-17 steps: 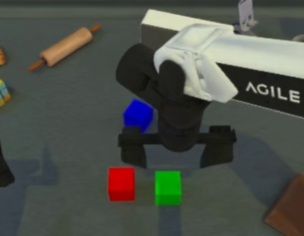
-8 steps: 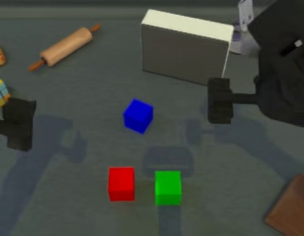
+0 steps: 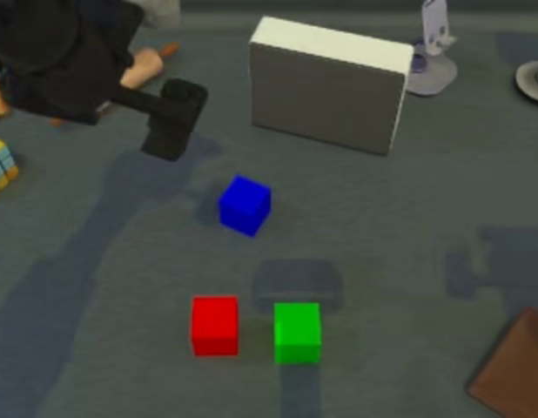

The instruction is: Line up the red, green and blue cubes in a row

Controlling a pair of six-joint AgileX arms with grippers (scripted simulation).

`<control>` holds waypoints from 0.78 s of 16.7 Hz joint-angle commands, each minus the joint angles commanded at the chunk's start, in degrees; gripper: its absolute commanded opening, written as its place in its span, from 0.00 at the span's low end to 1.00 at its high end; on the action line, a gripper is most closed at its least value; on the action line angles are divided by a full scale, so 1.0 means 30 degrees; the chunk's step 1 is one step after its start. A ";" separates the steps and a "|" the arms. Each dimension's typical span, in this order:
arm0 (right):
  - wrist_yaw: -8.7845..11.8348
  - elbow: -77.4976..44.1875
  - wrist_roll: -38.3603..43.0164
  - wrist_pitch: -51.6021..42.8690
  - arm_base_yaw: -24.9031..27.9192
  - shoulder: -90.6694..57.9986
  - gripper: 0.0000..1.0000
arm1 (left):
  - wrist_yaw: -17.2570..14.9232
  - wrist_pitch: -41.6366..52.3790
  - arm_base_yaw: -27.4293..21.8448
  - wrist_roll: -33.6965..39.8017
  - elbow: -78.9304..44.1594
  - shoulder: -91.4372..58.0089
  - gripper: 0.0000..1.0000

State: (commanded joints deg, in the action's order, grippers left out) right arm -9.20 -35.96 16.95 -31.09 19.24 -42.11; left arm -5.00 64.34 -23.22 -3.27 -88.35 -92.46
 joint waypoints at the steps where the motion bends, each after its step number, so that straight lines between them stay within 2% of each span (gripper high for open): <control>1: 0.0084 0.1423 -0.0705 0.0879 -0.0685 0.1628 1.00 | 0.0036 0.0909 -0.0360 0.0060 -0.1505 -0.1761 1.00; 7: 0.1269 0.8112 -0.3987 0.5935 -0.4020 0.9200 1.00 | 0.0608 0.4425 -0.1832 0.0706 -0.8956 -1.0473 1.00; 13: 0.2746 1.1471 -0.5479 0.9673 -0.5913 1.3192 1.00 | 0.1386 0.5115 -0.2315 0.1437 -1.3139 -1.5185 1.00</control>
State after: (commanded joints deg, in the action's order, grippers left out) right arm -0.97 -1.55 0.51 -2.07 1.50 -2.54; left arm -0.85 79.68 -30.16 1.04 -127.76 -138.01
